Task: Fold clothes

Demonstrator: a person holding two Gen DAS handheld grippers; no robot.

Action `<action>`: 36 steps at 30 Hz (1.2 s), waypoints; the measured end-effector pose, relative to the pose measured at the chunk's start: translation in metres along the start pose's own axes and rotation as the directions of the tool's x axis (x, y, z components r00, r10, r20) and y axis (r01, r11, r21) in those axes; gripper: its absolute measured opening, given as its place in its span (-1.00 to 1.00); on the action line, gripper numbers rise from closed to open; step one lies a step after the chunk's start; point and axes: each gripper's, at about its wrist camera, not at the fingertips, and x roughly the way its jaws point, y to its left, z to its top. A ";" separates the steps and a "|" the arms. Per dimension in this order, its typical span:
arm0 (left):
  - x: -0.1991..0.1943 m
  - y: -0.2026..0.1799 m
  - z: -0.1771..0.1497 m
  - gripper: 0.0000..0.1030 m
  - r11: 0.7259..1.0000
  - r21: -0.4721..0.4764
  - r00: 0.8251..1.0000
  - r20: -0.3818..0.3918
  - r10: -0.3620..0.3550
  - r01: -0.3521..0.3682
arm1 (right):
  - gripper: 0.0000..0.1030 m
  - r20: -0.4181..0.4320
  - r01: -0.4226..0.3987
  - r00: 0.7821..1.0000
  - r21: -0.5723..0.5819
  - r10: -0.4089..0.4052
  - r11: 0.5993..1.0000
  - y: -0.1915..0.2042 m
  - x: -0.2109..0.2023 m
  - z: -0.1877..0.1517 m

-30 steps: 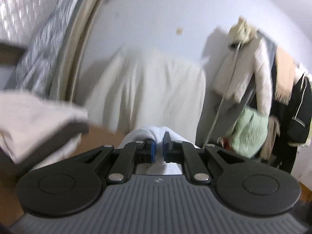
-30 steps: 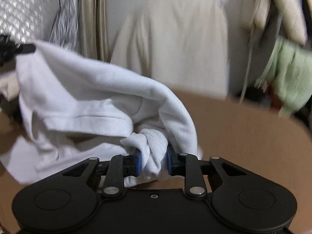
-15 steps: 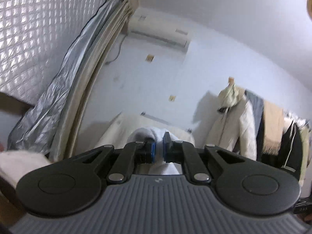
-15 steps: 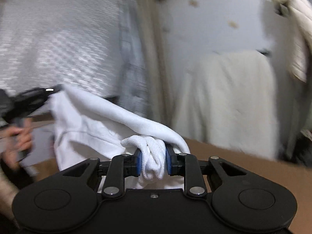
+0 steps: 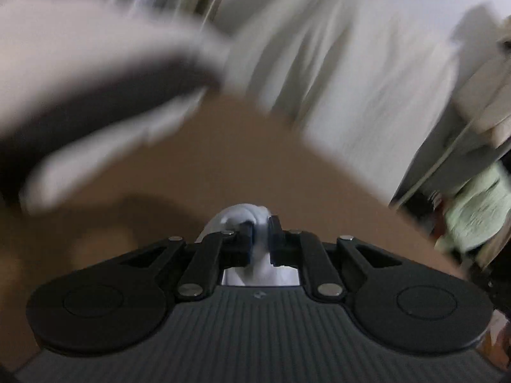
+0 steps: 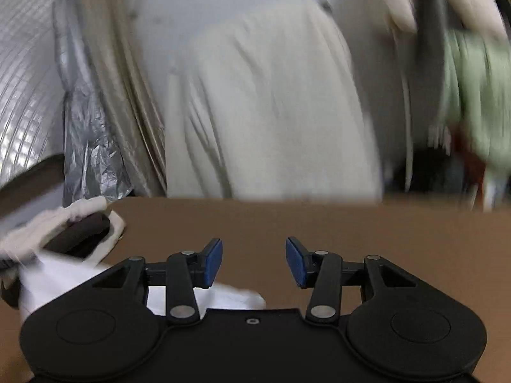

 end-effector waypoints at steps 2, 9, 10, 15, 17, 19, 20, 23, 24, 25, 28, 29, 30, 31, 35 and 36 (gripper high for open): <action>0.012 -0.006 -0.005 -0.82 0.981 0.150 0.992 0.031 0.124 -0.127 | -0.02 -0.093 -0.041 0.995 -0.016 0.040 0.999 0.003 0.019 -0.019; 0.012 -0.014 0.012 -0.76 0.954 0.280 0.994 0.063 0.090 -0.104 | 0.17 -0.229 -0.203 0.956 -0.059 0.185 0.977 0.030 0.060 -0.040; 0.007 -0.008 0.023 -0.72 0.956 0.269 0.992 0.081 0.096 -0.114 | 0.18 -0.231 -0.227 0.950 -0.049 0.210 0.973 0.035 0.062 -0.042; -0.004 0.034 0.059 -0.47 0.995 0.097 0.996 0.083 0.026 -0.034 | 0.23 -0.227 -0.245 0.949 -0.088 0.221 0.965 0.046 0.059 -0.054; 0.011 0.030 0.060 0.36 0.945 0.235 0.973 0.007 0.230 -0.225 | 0.25 -0.224 -0.240 0.950 -0.087 0.216 0.967 0.039 0.059 -0.052; 0.018 0.026 0.049 0.27 0.870 0.341 0.925 -0.002 0.379 -0.356 | 0.25 -0.239 -0.228 0.950 -0.080 0.203 0.970 0.032 0.060 -0.050; 0.013 0.026 0.045 0.27 0.889 0.340 0.943 -0.018 0.332 -0.307 | 0.25 -0.248 -0.227 0.949 -0.100 0.197 0.969 0.031 0.062 -0.049; -0.009 0.014 0.039 0.30 0.956 0.281 0.992 -0.072 0.108 -0.083 | 0.25 -0.259 -0.203 0.954 -0.184 0.152 0.962 0.030 0.067 -0.043; -0.014 0.003 0.036 0.32 0.956 0.294 0.996 -0.077 0.044 -0.019 | 0.25 -0.254 -0.194 0.956 -0.179 0.145 0.965 0.029 0.067 -0.040; -0.020 -0.009 0.033 0.34 0.951 0.306 0.996 -0.082 -0.021 0.045 | 0.25 -0.252 -0.193 0.956 -0.158 0.149 0.968 0.027 0.068 -0.038; -0.019 -0.037 0.017 0.52 0.925 0.344 0.981 -0.158 -0.115 0.164 | 0.25 -0.260 -0.184 0.954 -0.115 0.149 0.976 0.023 0.071 -0.040; -0.012 -0.042 0.009 0.64 0.923 0.350 0.974 -0.207 -0.092 0.161 | 0.25 -0.269 -0.167 0.954 -0.121 0.130 0.978 0.024 0.073 -0.043; -0.001 -0.047 0.002 0.64 0.929 0.355 0.964 -0.266 -0.013 0.110 | 0.25 -0.276 -0.155 0.954 -0.117 0.118 0.981 0.024 0.075 -0.043; 0.010 -0.049 -0.005 0.63 0.935 0.353 0.944 -0.317 0.094 0.026 | 0.25 -0.281 -0.146 0.953 -0.105 0.112 0.984 0.023 0.075 -0.043; 0.018 -0.048 -0.024 0.62 0.973 0.230 0.921 -0.383 0.073 0.019 | 0.26 -0.295 -0.129 0.948 -0.017 0.118 0.992 0.016 0.079 -0.042; 0.014 -0.050 -0.029 0.62 0.978 0.206 0.924 -0.377 0.058 0.023 | 0.26 -0.295 -0.130 0.946 0.020 0.130 0.991 0.012 0.079 -0.041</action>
